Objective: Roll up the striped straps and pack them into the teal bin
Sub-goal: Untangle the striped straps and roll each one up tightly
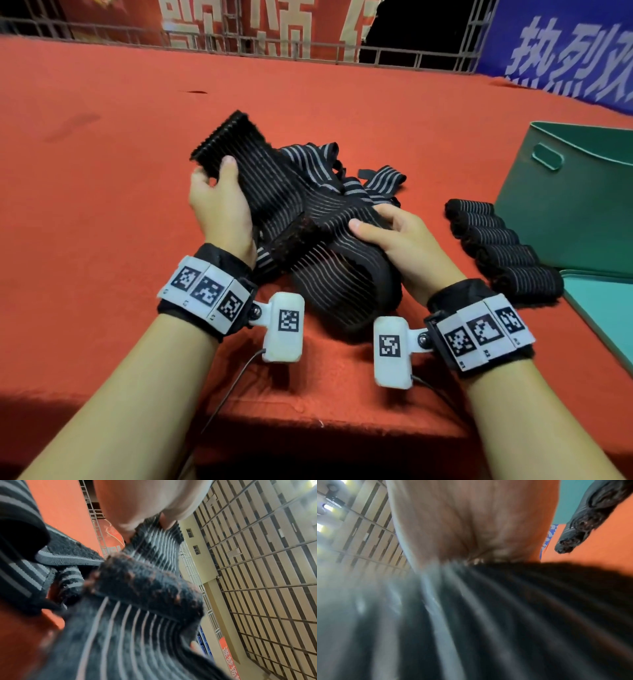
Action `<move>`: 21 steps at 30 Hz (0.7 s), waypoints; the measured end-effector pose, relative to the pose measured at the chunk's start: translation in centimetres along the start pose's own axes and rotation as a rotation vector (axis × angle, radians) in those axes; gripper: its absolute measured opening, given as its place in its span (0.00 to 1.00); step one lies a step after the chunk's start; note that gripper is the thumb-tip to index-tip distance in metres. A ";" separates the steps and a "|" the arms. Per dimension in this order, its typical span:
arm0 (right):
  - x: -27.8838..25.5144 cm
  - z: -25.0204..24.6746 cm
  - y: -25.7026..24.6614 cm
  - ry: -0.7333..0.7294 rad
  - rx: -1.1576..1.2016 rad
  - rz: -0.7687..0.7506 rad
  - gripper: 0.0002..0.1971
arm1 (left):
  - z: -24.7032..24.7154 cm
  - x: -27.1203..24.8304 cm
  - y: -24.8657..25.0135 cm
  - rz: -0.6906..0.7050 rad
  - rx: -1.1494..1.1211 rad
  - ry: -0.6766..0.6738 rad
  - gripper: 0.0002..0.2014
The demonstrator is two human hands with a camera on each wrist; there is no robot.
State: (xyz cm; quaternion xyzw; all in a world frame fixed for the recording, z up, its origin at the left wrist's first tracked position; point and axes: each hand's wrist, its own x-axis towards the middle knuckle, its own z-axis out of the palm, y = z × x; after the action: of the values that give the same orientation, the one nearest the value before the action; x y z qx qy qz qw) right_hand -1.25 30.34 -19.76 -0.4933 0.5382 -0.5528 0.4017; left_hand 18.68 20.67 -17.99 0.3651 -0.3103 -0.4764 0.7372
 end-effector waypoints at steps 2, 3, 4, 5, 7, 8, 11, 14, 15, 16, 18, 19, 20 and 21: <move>0.0 0.1 0.0 -0.031 0.016 0.026 0.10 | 0.4 -0.4 -0.3 -0.066 -0.031 -0.107 0.04; -0.1 0.0 0.0 -0.052 -0.006 0.035 0.10 | 0.5 -0.3 -0.6 -0.087 -0.030 -0.128 0.05; -0.1 -0.2 0.0 -0.066 -0.052 0.032 0.09 | 0.6 -0.4 -0.6 -0.095 -0.035 -0.129 0.07; -0.1 -0.5 0.1 -0.062 -0.126 0.013 0.08 | 0.6 -0.3 -0.6 -0.091 -0.056 -0.111 0.07; 0.1 -1.4 0.2 0.005 -0.317 -0.055 0.07 | 0.2 0.3 -0.4 -0.121 -0.129 -0.053 0.07; 0.3 -1.8 0.4 0.070 -0.401 -0.076 0.07 | 0.0 0.5 -0.3 -0.154 -0.163 -0.025 0.06; 0.5 -2.5 0.5 0.298 -0.581 -0.111 0.10 | -0.5 0.7 -0.4 -0.252 -0.184 -0.001 0.05; 0.6 -2.7 0.3 0.401 -0.621 -0.161 0.12 | -0.4 0.2 -0.3 -0.278 -0.158 -0.013 0.05; 0.6 -2.5 0.3 0.396 -0.628 -0.184 0.14 | -0.3 0.1 -0.3 -0.273 -0.151 -0.025 0.05; 0.6 -2.2 0.2 0.370 -0.623 -0.213 0.15 | -0.2 0.0 -0.3 -0.265 -0.147 -0.041 0.05; 0.5 -1.0 0.0 0.282 -0.536 -0.256 0.11 | 0.0 -0.3 -0.4 -0.250 -0.127 -0.094 0.08; 0.4 -0.1 -0.2 0.206 -0.465 -0.252 0.08 | 0.2 -0.6 -0.4 -0.241 -0.109 -0.127 0.08; 0.2 0.7 -0.3 0.120 -0.411 -0.229 0.08 | 0.4 -1.0 -0.4 -0.228 -0.088 -0.162 0.08; 0.1 1.5 -0.2 0.036 -0.375 -0.200 0.11 | 0.6 -1.3 -0.4 -0.202 -0.061 -0.196 0.07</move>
State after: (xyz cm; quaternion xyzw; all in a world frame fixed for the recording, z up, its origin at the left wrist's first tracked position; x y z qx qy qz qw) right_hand 0.23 30.00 -19.65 -0.6003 0.5874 -0.4887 0.2362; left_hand 17.49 21.65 -18.14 0.3238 -0.3280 -0.5905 0.6625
